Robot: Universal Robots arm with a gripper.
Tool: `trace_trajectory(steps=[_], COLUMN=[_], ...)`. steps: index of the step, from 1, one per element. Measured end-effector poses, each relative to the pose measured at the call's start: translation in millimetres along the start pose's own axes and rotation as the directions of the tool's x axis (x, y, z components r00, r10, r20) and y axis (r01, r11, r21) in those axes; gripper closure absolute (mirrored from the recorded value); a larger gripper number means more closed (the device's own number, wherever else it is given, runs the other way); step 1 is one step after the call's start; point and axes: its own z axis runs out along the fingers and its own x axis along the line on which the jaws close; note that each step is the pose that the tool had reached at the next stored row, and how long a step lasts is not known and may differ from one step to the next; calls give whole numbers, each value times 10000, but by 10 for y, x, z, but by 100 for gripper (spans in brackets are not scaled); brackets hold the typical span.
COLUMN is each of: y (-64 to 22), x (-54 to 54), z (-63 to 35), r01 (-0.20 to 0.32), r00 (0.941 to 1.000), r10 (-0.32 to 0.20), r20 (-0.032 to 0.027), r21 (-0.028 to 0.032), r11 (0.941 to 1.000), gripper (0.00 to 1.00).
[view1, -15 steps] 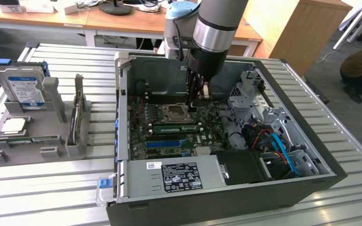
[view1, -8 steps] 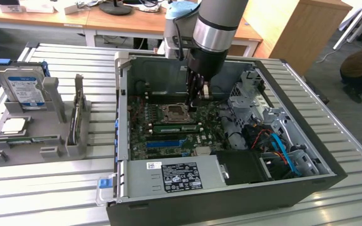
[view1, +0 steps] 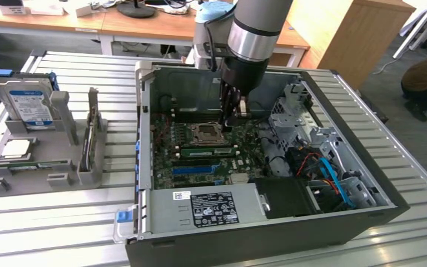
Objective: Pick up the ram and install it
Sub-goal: 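Press down the ram until it locks into place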
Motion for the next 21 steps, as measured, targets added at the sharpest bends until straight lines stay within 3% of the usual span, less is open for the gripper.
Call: trace_trajectory(steps=[7, 9, 11, 21], y=[0, 0, 0, -5], x=[0, 0, 0, 0], z=[0, 0, 0, -1], r01=[0, 0, 0, 0], r00=[10000, 10000, 10000, 10000], r10=[0, 0, 0, 0], r20=[0, 0, 0, -1], r21=[0, 0, 0, 0], r11=[10000, 10000, 10000, 10000], gripper=[71, 83, 89, 89])
